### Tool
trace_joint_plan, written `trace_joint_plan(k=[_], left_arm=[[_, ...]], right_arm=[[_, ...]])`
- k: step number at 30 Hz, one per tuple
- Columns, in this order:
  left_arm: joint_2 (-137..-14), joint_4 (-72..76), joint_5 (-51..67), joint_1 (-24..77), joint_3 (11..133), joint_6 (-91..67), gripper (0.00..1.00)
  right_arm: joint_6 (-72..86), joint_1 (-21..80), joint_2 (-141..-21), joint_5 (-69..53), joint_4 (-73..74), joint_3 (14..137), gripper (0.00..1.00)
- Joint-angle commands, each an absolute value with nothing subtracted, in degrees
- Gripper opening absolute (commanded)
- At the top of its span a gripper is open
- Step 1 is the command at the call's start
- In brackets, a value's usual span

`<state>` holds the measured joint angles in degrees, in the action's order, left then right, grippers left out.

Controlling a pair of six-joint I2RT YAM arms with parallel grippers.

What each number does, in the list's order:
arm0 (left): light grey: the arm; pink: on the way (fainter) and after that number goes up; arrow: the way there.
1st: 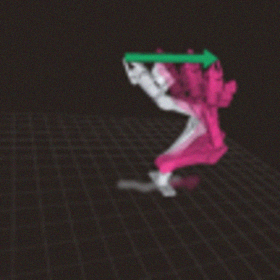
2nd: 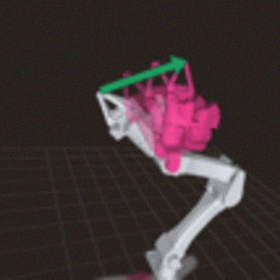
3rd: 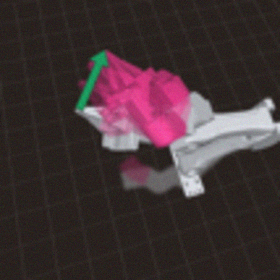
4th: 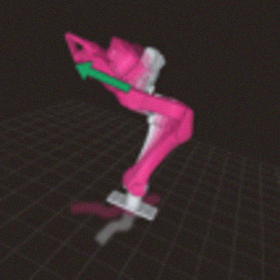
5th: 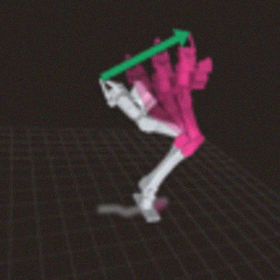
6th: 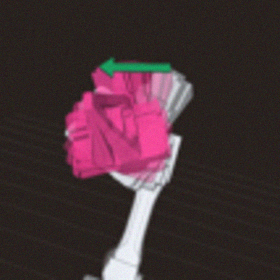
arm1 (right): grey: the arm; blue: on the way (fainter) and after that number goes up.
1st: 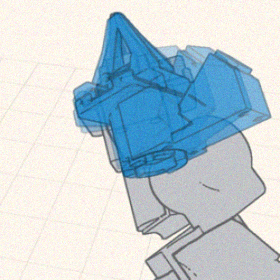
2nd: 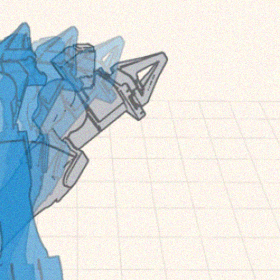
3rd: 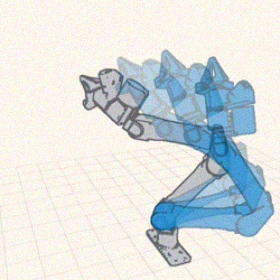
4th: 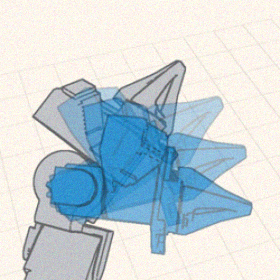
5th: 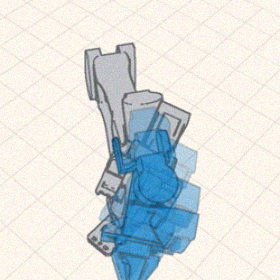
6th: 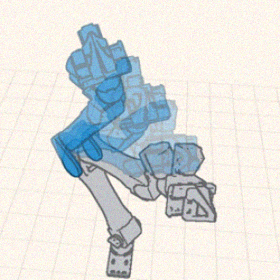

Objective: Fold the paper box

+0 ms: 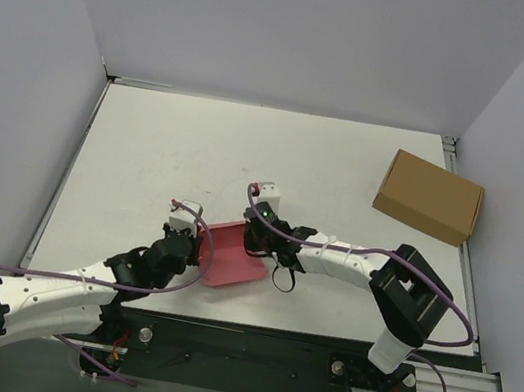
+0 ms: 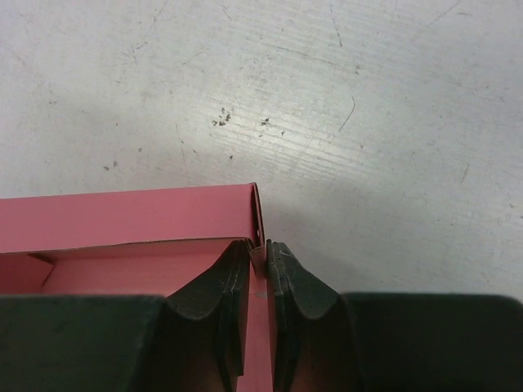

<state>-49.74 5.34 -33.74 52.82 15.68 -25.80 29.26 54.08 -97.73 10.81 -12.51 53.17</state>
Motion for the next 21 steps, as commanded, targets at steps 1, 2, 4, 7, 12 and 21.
trace_joint_plan(k=[1, 2, 4, 7, 12, 21], left_arm=[[-49.8, 0.1, -38.9, 53.3, 19.2, -31.0, 0.0], [-50.0, -1.7, -39.5, 53.2, 19.2, -32.1, 0.0], [-51.0, -1.8, -39.8, 53.1, 19.5, -32.4, 0.0], [-53.5, -1.5, -40.1, 53.2, 21.0, -31.3, 0.0], [-58.3, 1.3, -38.8, 52.8, 23.5, -27.9, 0.0], [-62.2, 5.3, -35.4, 52.4, 24.8, -25.8, 0.0]], right_arm=[[30.0, 52.9, -100.0, 26.4, -3.6, 56.8, 0.06], [30.1, 53.0, -100.4, 27.3, -1.3, 58.1, 0.06], [30.5, 53.3, -100.6, 29.4, -0.3, 58.8, 0.05], [30.2, 53.8, -99.8, 31.9, 2.2, 58.4, 0.05], [30.7, 53.9, -98.6, 36.4, 7.3, 59.1, 0.04], [32.0, 53.2, -96.6, 35.9, 7.7, 56.6, 0.04]])
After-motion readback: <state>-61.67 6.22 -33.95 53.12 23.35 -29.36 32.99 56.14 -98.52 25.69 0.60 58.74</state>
